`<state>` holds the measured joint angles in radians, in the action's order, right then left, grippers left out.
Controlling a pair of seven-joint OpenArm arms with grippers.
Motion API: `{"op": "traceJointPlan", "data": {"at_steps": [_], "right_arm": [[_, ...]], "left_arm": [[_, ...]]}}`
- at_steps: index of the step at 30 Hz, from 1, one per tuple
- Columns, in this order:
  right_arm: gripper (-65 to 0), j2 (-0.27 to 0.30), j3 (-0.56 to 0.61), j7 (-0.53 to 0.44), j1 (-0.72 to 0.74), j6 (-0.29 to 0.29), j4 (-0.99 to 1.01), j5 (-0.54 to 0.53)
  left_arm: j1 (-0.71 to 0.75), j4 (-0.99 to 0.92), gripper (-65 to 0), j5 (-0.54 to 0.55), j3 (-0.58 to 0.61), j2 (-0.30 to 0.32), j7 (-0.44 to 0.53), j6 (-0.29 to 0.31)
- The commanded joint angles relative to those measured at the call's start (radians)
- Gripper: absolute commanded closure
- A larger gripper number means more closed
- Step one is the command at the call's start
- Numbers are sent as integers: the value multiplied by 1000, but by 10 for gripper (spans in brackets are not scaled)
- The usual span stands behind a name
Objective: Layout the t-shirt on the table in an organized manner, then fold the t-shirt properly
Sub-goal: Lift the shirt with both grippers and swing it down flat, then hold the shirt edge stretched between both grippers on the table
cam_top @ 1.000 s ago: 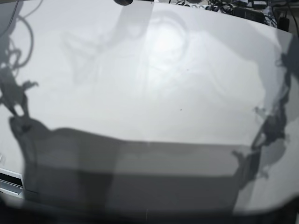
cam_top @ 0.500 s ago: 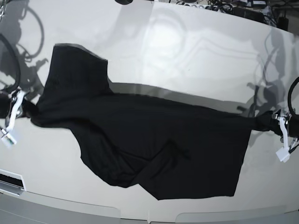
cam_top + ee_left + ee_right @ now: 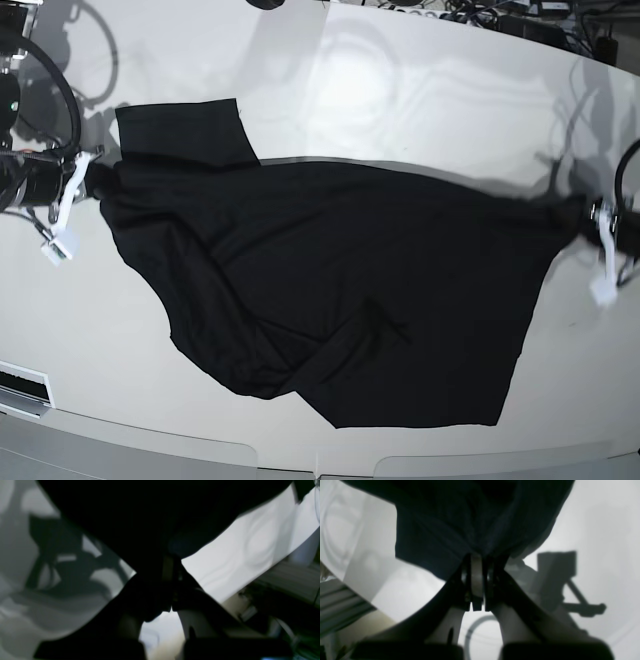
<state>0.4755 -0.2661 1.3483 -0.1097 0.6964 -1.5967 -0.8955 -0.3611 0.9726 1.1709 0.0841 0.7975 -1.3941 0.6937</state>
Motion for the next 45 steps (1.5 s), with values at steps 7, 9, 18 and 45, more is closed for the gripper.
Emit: {"op": "traceJointPlan", "data": {"at_steps": [7,9,18,45], "right_arm": [[0,19,0,0,-32,2,-11,-6],[0,18,0,0,-31,2,-11,-6],[0,62,0,48,-60,2,-12,-144],[-398,56,0,-335,39,-27,-11,245]], "left_arm": [[48,9,0,6,-9,9,19,4],[60,9,0,-21,-9,10,29,4],[64,9,0,-21,-10,26,5,4],[-11,9,0,-195,-10,-45,336,-43]]}}
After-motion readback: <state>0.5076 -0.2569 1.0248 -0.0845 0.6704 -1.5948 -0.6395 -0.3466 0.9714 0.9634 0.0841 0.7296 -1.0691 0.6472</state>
